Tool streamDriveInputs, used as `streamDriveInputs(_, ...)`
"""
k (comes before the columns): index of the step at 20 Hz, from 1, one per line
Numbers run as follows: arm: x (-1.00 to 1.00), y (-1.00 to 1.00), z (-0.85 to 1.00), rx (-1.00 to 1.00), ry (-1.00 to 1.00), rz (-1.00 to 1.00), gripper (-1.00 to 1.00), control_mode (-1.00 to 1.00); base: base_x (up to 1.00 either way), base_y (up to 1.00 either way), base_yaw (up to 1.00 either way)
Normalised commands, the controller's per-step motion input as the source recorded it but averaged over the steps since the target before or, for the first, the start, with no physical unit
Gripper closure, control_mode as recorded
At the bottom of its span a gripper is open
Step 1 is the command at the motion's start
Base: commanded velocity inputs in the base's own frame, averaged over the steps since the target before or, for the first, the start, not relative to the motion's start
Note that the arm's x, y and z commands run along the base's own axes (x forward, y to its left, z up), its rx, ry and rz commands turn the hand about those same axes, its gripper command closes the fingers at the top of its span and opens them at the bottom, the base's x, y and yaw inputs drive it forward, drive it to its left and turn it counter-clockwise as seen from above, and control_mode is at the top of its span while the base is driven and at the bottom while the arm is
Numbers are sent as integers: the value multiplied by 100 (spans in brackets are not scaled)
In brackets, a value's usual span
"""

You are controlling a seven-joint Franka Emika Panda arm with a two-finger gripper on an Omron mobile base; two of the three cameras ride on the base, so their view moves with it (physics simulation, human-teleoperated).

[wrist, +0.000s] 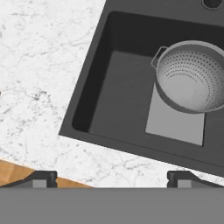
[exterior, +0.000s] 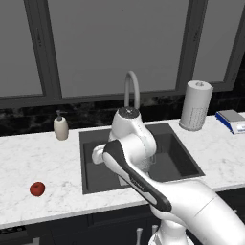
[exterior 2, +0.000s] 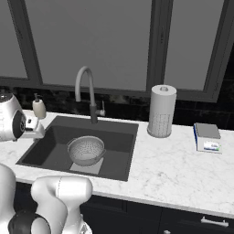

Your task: Put the colander in the sink, put the apple in the colander, and turn on the sink faucet and pour water over the colander.

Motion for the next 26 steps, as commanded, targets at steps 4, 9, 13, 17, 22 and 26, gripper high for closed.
streamDriveInputs(4,0,52,1,0,2,0,-100,-100,0,0,0)
streamDriveInputs(9,-3,53,0,0,1,0,-100,-100,0,0,0)
streamDriveInputs(13,-3,55,0,0,1,0,-100,-100,0,0,0)
streamDriveInputs(17,-12,54,0,0,0,0,-100,-100,0,0,0)
streamDriveInputs(22,-5,47,0,0,0,0,-100,-100,0,0,0)
streamDriveInputs(26,-2,48,0,0,0,0,-100,-100,0,0,0)
